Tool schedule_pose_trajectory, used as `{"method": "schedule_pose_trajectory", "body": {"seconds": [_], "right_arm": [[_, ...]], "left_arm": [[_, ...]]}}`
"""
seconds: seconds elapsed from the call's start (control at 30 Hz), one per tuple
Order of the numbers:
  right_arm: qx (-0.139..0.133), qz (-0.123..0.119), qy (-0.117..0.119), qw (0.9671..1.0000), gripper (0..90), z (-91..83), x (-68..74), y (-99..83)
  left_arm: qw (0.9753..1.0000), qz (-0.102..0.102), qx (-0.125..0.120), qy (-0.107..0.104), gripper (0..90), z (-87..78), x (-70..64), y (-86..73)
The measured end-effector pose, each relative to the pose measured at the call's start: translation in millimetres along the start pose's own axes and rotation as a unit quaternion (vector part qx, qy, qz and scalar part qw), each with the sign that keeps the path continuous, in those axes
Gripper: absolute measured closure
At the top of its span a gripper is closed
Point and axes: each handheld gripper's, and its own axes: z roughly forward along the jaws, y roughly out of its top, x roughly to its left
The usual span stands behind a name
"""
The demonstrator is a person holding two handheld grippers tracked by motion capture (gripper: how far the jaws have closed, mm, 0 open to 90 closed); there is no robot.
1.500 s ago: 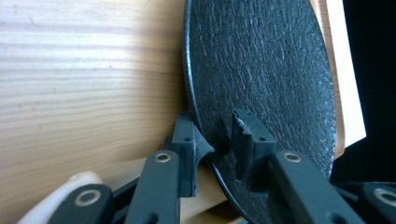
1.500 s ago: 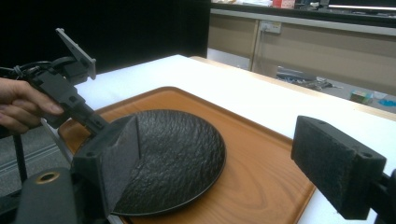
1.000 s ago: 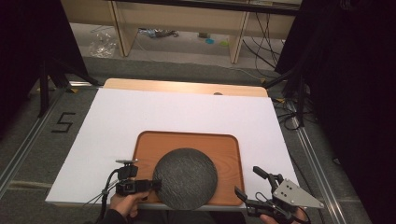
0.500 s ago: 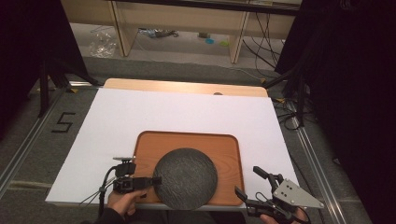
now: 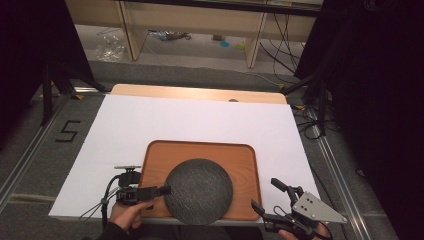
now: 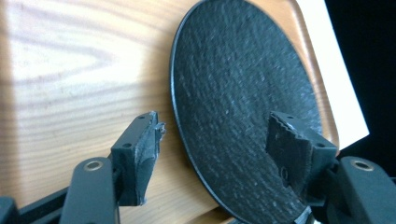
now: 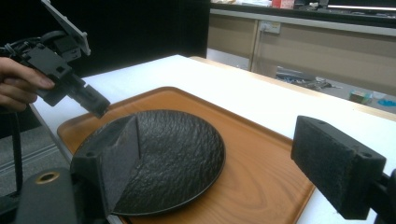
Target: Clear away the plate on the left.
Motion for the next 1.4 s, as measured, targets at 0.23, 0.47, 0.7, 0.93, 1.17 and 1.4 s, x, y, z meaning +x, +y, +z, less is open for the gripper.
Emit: {"method": "schedule_pose_trajectory", "body": {"seconds": [0.23,0.47,0.7,0.93,1.17,1.4], "right_arm": [[-0.002,0.001,-0.001,1.0000,16.8,0.1,0.2,-0.1],[-0.002,0.001,-0.001,1.0000,16.8,0.1,0.2,-0.2],[-0.002,0.001,0.000,1.0000,16.7,0.2,0.3,-0.2],[0.000,0.001,0.000,1.0000,16.7,0.3,0.3,-0.3],[0.004,0.010,0.005,0.9999,16.7,0.0,1.6,-0.4],[0.015,0.008,0.005,0.9998,16.6,-1.4,1.6,0.3]], "left_arm": [[0.9989,0.041,-0.012,-0.020,29.8,-8.1,-2.6,3.9],[0.9957,0.082,-0.035,-0.026,26.0,-16.2,-7.5,6.2],[0.9879,0.123,-0.087,-0.036,21.8,-26.8,-12.9,8.5],[0.9732,0.186,-0.135,-0.011,21.0,-40.4,-20.8,7.7],[0.9625,0.218,-0.161,-0.017,20.5,-48.1,-25.3,4.0],[0.9401,0.297,-0.167,-0.007,19.1,-54.5,-34.2,-4.8]]}}
